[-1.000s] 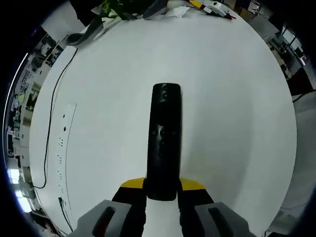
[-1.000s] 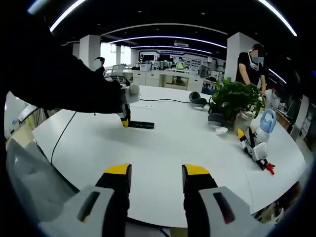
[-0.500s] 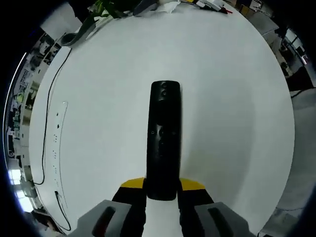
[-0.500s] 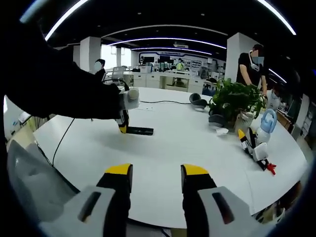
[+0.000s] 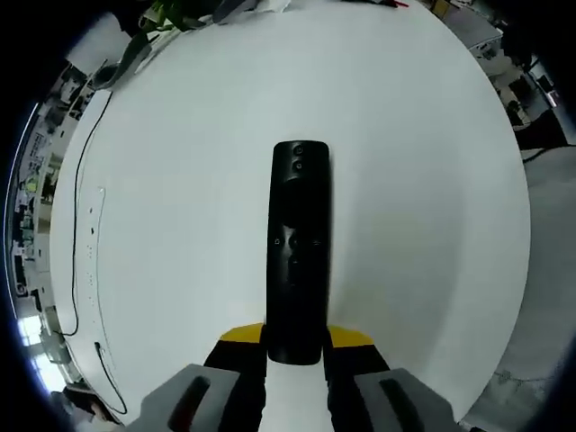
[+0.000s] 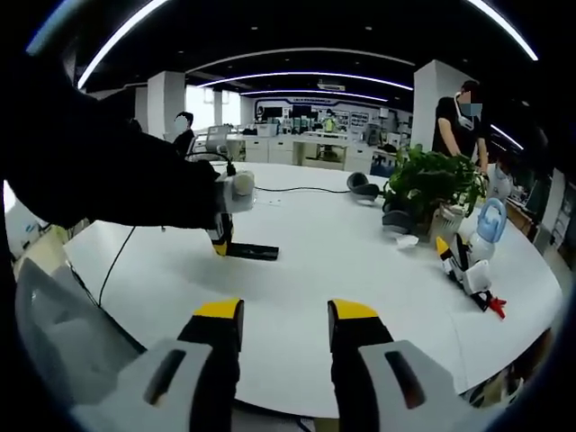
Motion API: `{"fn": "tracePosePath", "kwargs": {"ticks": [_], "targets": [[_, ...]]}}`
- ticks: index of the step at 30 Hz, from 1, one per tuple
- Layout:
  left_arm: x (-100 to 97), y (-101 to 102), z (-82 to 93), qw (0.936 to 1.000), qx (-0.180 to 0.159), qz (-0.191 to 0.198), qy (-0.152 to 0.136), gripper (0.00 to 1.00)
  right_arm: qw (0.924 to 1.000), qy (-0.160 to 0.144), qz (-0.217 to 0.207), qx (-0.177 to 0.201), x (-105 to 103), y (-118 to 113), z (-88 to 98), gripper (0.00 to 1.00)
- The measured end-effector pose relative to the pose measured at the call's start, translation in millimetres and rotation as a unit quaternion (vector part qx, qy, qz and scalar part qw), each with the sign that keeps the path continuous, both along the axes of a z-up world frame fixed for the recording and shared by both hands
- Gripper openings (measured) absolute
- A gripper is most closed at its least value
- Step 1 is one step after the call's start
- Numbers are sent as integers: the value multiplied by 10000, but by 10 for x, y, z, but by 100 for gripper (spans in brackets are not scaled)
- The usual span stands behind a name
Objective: Press the specified remote control buttons in sequence, fully releasing each button before pressing the next.
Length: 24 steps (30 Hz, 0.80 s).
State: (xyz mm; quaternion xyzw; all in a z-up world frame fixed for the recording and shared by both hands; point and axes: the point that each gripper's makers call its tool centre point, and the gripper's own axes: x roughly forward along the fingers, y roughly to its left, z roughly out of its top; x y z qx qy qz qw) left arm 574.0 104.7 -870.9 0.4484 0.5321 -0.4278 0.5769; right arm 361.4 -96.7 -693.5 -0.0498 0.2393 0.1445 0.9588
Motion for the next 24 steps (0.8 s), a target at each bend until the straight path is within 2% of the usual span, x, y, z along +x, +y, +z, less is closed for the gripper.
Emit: {"fn": "tracePosePath", "kwargs": {"ticks": [24], "targets": [[-439, -14, -18, 9998, -157, 59, 91, 24, 9996, -135, 174, 194, -15, 67, 71, 36]]}}
